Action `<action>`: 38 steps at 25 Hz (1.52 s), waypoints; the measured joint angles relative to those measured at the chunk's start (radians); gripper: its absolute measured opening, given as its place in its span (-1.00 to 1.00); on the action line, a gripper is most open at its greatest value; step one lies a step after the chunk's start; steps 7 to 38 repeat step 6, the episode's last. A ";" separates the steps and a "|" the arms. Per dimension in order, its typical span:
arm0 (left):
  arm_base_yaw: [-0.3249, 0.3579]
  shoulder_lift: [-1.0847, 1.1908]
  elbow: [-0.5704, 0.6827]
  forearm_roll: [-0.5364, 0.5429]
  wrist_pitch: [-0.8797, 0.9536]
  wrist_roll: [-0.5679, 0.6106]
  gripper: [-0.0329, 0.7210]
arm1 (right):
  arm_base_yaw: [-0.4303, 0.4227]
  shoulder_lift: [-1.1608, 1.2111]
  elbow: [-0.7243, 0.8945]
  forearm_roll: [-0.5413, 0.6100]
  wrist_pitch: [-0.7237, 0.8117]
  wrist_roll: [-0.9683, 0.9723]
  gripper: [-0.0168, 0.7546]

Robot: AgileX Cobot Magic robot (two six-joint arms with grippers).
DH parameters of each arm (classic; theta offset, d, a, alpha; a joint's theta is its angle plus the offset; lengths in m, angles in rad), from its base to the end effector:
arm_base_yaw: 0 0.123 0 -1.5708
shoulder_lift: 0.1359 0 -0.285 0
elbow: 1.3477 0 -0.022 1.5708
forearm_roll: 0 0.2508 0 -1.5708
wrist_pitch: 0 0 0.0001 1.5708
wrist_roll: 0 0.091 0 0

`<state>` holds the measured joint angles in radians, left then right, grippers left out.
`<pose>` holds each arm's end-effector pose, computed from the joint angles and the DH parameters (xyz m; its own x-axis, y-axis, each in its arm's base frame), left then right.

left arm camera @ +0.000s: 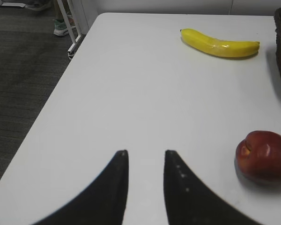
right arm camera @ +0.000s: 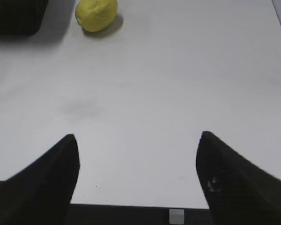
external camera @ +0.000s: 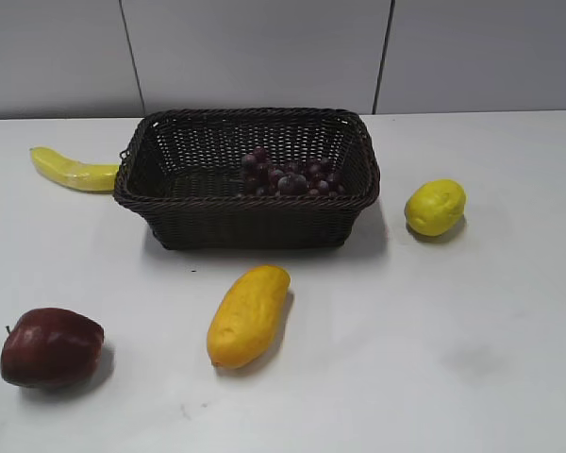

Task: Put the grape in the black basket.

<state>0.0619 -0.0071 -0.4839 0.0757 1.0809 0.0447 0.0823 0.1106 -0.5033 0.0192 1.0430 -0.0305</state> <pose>-0.0054 0.0058 0.2714 -0.4879 0.0500 -0.8715 -0.0812 0.9914 0.1024 0.0127 0.0026 0.2792 -0.5298 -0.0646 -0.8456 -0.1072 0.9942 -0.0088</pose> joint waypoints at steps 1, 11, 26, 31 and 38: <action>0.000 0.000 0.000 0.000 0.000 0.000 -0.28 | 0.000 -0.015 0.000 0.000 0.001 0.000 0.58; 0.000 0.000 0.000 0.000 0.000 0.000 -0.28 | 0.000 -0.102 0.000 0.000 0.002 0.001 0.58; 0.000 0.000 0.000 0.000 0.000 0.000 -0.28 | 0.000 -0.102 0.000 0.000 0.002 0.001 0.58; 0.000 0.000 0.000 0.000 0.000 0.000 -0.28 | 0.000 -0.102 0.000 0.000 0.002 0.001 0.58; 0.000 0.000 0.000 0.000 0.000 0.000 -0.28 | 0.000 -0.102 0.000 0.000 0.002 0.001 0.58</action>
